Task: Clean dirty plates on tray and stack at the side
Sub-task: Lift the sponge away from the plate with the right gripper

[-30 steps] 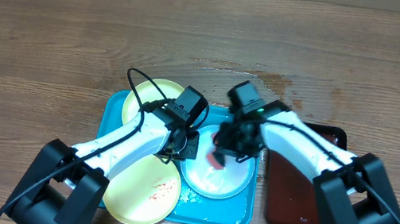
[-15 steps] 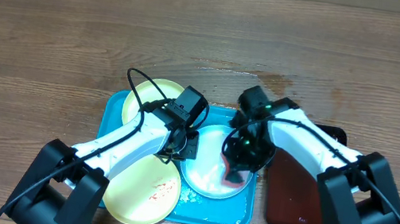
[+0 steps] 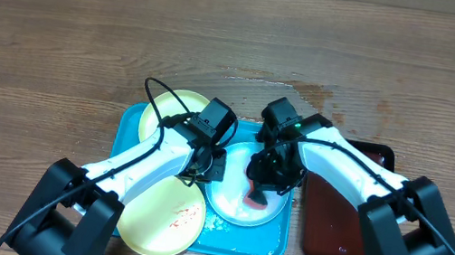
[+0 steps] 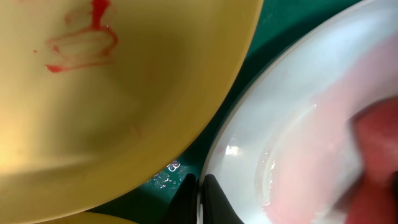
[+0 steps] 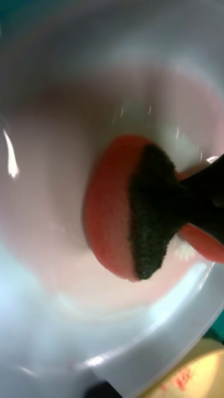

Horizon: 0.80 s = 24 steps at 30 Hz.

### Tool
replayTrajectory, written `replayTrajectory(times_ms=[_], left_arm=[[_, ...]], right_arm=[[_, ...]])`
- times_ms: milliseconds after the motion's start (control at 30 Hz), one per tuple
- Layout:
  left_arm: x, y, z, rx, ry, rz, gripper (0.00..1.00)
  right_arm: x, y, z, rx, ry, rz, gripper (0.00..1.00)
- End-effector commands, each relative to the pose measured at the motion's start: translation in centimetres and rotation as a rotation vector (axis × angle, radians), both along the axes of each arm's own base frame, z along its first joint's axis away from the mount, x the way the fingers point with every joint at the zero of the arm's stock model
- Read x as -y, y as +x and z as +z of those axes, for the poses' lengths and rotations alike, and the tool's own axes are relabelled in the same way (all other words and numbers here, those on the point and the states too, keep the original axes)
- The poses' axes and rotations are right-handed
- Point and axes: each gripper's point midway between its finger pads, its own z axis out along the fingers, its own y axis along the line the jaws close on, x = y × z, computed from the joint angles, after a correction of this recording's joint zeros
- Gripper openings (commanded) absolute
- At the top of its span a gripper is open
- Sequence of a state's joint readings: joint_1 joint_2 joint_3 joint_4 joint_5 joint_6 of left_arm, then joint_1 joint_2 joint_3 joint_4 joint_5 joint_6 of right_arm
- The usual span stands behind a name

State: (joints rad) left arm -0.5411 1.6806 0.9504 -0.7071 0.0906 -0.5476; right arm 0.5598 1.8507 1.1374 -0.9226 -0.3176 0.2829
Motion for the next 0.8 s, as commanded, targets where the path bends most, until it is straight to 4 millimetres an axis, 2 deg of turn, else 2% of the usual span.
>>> replayTrajectory(times_ms=[0, 233, 333, 400, 600, 767], left_arm=[[0.0, -0.2, -0.3, -0.007, 0.001, -0.010, 0.04], [0.3, -0.1, -0.3, -0.007, -0.012, -0.011, 0.04], [0.4, -0.2, -0.3, -0.011, -0.018, -0.013, 0.04], [0.5, -0.2, -0.2, -0.011, -0.024, -0.025, 0.04], [1.9, -0.2, 0.5, -0.004, -0.100, -0.066, 0.04], [3.5, 1.3, 3.5, 0.070, -0.178, -0.078, 0.04]], right_arm=[[1.7, 2.9, 3.1, 0.149, -0.070, -0.089, 0.04], [3.4, 4.9, 11.2, 0.321, -0.119, -0.176, 0.04], [5.1, 5.2, 14.4, 0.377, -0.171, -0.287, 0.04], [6.3, 5.0, 15.7, 0.382, -0.194, -0.357, 0.04], [10.2, 4.1, 16.3, 0.324, -0.251, -0.467, 0.04], [13.2, 4.6, 16.2, 0.294, -0.281, -0.563, 0.04]])
